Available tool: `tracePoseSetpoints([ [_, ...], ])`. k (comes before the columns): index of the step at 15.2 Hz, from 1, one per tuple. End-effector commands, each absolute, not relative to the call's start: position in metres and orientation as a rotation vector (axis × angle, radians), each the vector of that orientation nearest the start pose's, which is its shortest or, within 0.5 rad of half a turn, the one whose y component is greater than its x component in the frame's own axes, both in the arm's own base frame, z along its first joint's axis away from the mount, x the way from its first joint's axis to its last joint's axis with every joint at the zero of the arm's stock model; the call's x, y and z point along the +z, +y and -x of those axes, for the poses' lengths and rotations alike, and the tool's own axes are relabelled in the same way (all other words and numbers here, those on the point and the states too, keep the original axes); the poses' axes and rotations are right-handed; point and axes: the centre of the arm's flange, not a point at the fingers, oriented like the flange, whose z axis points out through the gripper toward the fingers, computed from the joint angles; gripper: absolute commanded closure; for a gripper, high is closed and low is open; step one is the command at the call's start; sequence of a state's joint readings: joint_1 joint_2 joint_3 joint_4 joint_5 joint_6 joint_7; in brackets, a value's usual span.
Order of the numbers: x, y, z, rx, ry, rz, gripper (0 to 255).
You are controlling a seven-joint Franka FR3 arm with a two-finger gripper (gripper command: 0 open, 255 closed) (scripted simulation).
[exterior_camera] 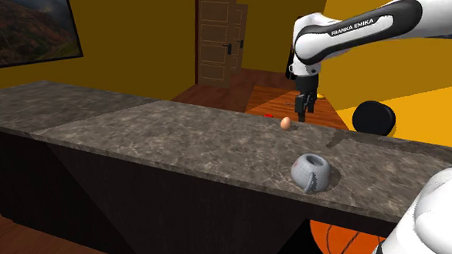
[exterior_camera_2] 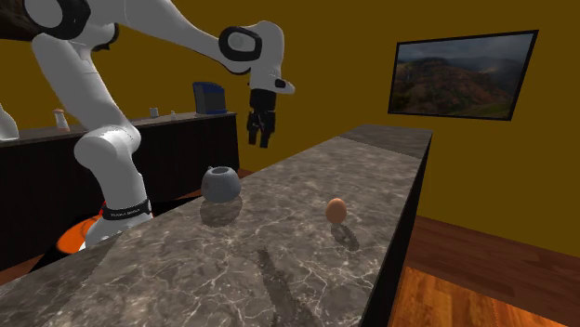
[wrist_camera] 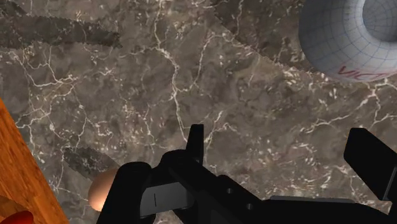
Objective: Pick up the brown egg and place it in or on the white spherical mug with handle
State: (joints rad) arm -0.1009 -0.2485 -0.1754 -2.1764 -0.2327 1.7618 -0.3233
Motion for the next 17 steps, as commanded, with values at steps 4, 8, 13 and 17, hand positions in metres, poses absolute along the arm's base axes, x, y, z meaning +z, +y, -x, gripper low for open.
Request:
tracePoseSetpoints([
  [4, 0.455, -0.194, -0.485, 0.394, -0.201, 3.234, 0],
  [8, 0.434, -0.23, -0.522, 0.431, -0.205, 3.226, 0],
  [13, 0.405, -0.273, -0.567, 0.477, -0.211, 3.217, 0],
  [17, 0.381, -0.308, -0.603, 0.513, -0.216, 3.208, 0],
])
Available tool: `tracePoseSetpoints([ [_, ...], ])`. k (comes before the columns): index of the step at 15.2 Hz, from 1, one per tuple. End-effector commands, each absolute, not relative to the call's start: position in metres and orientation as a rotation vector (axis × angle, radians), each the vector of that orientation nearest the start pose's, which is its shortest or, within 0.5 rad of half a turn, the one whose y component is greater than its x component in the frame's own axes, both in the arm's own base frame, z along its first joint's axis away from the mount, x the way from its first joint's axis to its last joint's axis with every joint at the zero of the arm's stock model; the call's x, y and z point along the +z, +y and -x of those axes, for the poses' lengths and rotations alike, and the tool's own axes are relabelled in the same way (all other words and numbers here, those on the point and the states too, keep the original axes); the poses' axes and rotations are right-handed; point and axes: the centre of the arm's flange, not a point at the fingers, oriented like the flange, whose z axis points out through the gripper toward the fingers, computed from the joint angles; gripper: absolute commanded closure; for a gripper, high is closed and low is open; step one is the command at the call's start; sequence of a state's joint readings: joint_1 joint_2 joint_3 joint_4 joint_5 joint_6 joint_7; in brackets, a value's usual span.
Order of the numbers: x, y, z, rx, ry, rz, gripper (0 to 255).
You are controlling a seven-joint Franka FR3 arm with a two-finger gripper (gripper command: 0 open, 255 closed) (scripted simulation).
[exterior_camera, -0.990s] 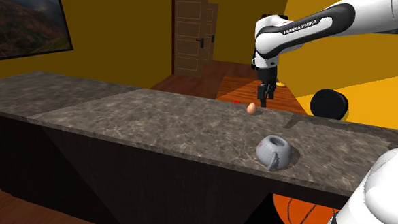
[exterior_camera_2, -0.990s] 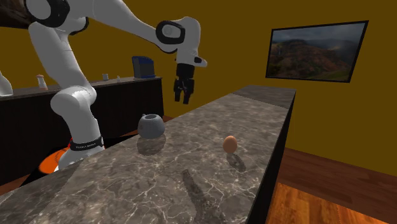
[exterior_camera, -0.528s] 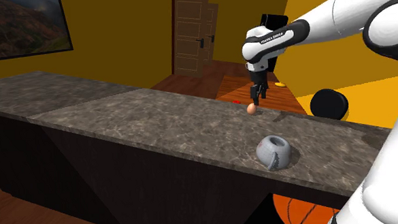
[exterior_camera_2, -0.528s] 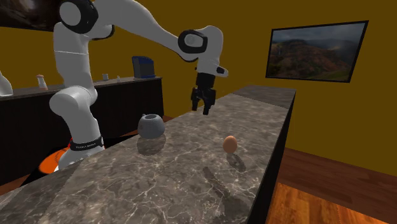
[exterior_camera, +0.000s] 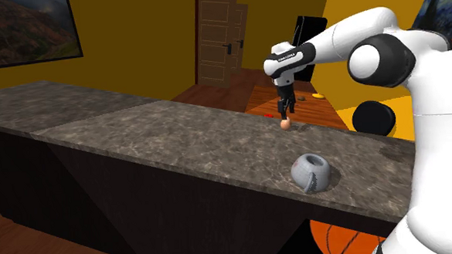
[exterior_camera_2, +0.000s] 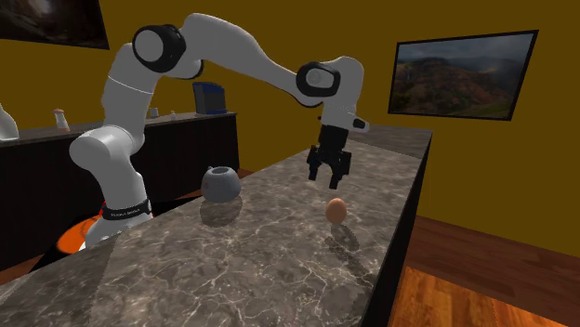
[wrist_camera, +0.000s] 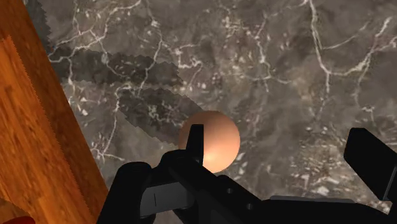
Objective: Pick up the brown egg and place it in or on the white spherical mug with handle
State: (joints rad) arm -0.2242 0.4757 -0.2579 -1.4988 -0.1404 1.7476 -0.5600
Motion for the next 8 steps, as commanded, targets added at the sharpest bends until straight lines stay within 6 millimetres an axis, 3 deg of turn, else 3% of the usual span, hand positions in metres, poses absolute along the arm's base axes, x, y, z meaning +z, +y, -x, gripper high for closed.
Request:
tracePoseSetpoints([
  [1, 0.375, -0.317, -0.612, 0.522, -0.217, 3.206, 0],
  [4, 0.361, -0.337, -0.632, 0.543, -0.22, 3.201, 0],
  [8, 0.342, -0.34, -0.625, 0.543, -0.22, 3.201, 0],
])
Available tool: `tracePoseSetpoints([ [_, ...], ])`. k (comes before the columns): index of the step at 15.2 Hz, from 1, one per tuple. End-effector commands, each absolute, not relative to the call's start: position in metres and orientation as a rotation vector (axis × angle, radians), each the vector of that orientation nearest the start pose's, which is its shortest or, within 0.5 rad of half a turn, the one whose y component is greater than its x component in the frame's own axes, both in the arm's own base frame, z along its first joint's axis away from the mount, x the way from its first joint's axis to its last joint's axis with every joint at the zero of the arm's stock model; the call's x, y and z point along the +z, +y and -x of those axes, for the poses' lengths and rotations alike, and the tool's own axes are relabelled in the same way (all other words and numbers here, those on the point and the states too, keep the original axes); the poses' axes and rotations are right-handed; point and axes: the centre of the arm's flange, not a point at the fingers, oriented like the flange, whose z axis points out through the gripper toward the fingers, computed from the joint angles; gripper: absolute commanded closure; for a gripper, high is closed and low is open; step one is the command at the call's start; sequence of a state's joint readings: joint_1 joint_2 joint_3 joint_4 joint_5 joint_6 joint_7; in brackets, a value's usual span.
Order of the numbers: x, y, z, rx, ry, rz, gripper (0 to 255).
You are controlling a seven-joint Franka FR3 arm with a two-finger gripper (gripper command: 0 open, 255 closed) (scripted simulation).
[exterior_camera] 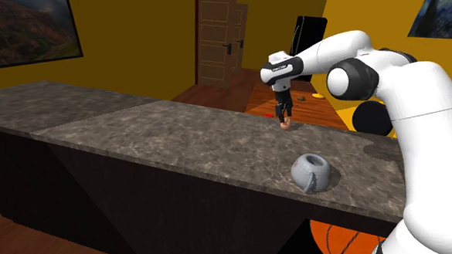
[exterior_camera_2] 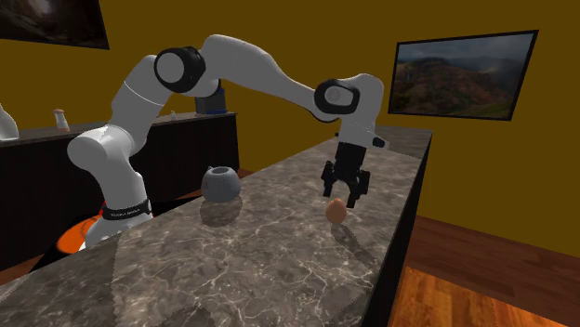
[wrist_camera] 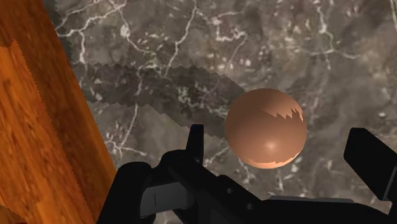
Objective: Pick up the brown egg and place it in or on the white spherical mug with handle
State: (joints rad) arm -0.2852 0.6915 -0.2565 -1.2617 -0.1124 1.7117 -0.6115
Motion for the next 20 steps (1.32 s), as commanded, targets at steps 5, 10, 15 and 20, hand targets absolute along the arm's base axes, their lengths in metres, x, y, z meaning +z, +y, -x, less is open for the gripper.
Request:
tracePoseSetpoints([
  [5, 0.324, -0.342, -0.619, 0.543, -0.22, 3.201, 0],
  [10, 0.324, -0.342, -0.619, 0.543, -0.22, 3.201, 0],
  [15, 0.324, -0.342, -0.619, 0.543, -0.22, 3.201, 255],
  [20, 0.324, -0.342, -0.619, 0.543, -0.22, 3.201, 255],
])
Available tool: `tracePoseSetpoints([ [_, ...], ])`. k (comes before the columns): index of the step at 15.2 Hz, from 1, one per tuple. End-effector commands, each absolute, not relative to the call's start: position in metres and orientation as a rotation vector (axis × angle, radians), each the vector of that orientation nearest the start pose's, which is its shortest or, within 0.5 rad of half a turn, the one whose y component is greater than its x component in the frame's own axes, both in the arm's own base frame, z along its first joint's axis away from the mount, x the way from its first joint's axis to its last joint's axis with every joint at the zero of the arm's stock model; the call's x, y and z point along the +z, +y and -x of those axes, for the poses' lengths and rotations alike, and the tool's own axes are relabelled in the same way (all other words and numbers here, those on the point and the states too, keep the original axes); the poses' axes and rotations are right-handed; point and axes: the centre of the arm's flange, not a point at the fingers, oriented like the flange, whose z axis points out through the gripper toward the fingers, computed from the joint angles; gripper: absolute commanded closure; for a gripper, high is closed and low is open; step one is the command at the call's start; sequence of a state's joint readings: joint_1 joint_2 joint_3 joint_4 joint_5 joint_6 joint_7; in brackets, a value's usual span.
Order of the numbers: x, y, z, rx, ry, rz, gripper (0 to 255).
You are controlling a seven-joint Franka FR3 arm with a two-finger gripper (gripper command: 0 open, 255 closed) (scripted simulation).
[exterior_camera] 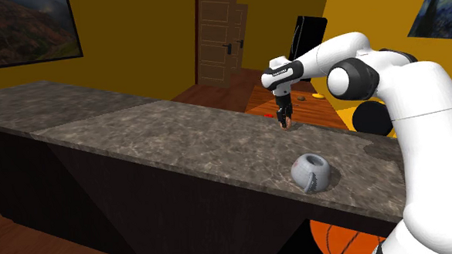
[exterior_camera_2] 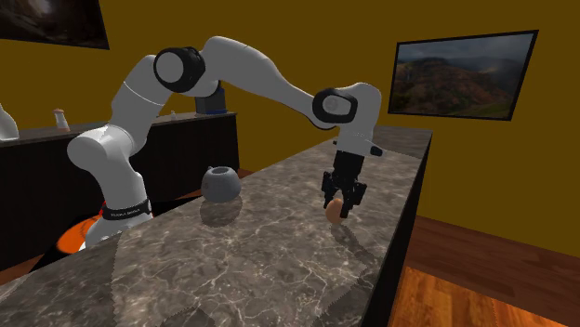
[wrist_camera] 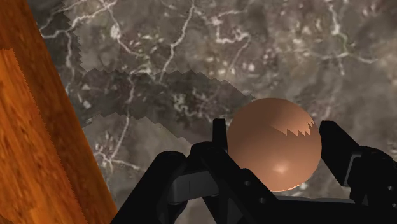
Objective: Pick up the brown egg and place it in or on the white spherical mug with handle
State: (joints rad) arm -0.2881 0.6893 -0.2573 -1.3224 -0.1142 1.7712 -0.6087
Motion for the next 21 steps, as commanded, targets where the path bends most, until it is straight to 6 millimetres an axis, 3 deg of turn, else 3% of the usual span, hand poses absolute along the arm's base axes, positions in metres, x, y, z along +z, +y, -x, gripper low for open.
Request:
tracePoseSetpoints([
  [1, 0.324, -0.342, -0.619, 0.543, -0.22, 3.201, 255],
  [21, 0.429, -0.342, -0.619, 0.543, -0.22, 3.201, 255],
])
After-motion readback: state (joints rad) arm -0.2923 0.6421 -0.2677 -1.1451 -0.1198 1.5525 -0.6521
